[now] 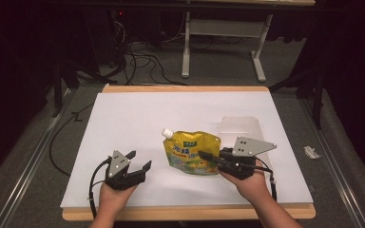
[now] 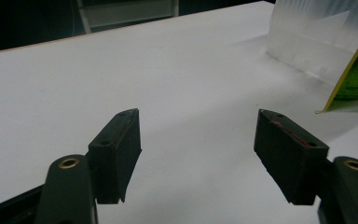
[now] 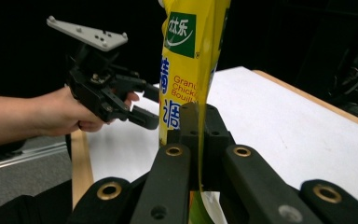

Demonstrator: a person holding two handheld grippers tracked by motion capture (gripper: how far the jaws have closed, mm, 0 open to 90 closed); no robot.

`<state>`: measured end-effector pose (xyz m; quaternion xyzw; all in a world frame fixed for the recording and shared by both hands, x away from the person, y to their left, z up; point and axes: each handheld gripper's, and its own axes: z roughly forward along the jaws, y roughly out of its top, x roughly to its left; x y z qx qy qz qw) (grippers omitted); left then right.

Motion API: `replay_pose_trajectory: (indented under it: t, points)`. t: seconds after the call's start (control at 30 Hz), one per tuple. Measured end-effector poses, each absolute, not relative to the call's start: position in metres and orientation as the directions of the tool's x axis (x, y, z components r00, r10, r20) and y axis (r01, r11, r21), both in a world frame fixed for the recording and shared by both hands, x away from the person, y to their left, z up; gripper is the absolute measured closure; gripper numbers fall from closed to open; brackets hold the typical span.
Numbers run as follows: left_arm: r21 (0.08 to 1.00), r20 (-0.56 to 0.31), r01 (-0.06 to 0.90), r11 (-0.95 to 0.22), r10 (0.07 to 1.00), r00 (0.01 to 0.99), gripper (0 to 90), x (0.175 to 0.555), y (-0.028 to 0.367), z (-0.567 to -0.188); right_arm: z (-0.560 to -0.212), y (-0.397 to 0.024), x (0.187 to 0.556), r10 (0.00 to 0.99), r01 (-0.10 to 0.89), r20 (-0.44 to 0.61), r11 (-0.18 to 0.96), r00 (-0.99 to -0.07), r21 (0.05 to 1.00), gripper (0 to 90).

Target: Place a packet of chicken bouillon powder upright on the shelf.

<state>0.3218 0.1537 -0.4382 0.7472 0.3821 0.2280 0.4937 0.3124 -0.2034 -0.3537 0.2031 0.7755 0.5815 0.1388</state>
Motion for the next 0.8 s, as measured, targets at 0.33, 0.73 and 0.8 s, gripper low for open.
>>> replay_pose_trajectory:
  t: [0.33, 0.73, 0.8]
  points:
    - [0.913, -0.052, 0.348, -0.211, 0.788, 0.614, 32.0, 0.322, 0.151, -0.44, -0.336, -0.228, 0.323, 0.516, 0.143, 0.006, 0.227, -0.856, 0.963, 90.0]
    - [0.916, -0.034, 0.331, -0.228, 0.777, 0.629, 32.0, 0.32, 0.146, -0.438, -0.33, -0.273, 0.335, 0.6, 0.138, -0.003, 0.188, -0.8, 0.972, 90.0]
    - [0.917, -0.029, 0.326, -0.229, 0.779, 0.627, 32.1, 0.317, 0.147, -0.436, -0.334, -0.283, 0.337, 0.618, 0.155, 0.01, 0.181, -0.786, 0.971, 90.0]
